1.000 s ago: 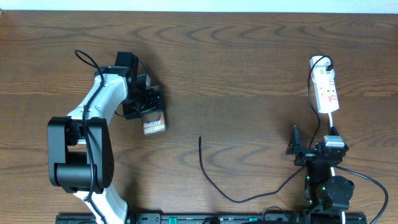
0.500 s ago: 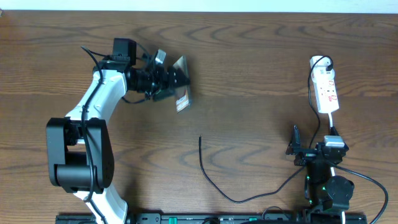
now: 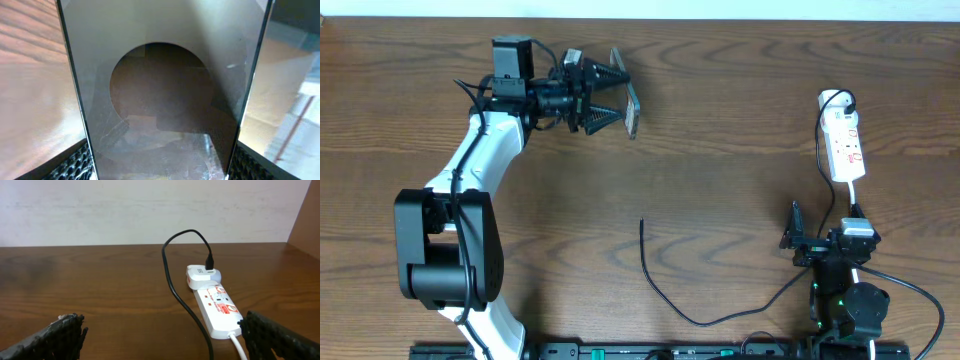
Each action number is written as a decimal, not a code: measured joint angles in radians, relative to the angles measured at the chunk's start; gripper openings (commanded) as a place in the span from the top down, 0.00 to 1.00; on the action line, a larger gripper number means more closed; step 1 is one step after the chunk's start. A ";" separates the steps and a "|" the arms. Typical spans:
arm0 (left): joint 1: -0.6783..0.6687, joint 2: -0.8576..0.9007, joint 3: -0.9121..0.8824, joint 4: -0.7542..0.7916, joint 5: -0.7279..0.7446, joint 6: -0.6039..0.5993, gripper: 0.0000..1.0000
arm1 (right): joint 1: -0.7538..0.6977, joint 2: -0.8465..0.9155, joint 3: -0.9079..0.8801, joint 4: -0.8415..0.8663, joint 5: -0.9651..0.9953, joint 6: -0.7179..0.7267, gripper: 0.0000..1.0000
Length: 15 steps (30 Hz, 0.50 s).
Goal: Plug charger to phone and switch on socket
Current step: 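Lift the phone with the left gripper and raise it upright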
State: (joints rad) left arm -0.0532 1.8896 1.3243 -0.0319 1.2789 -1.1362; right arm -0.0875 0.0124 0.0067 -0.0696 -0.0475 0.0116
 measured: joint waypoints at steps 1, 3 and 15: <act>0.000 0.000 0.000 0.025 0.008 -0.046 0.93 | 0.000 0.000 0.000 0.000 0.000 0.000 0.01; 0.000 0.000 0.000 0.078 0.025 -0.135 0.93 | 0.000 0.000 0.000 0.000 0.000 0.000 0.01; 0.009 0.000 0.000 0.156 0.126 -0.488 0.93 | 0.000 0.000 0.000 0.000 0.000 0.000 0.01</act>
State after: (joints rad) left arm -0.0441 1.8896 1.3243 0.1242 1.4048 -1.6241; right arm -0.0875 0.0124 0.0067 -0.0692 -0.0475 0.0116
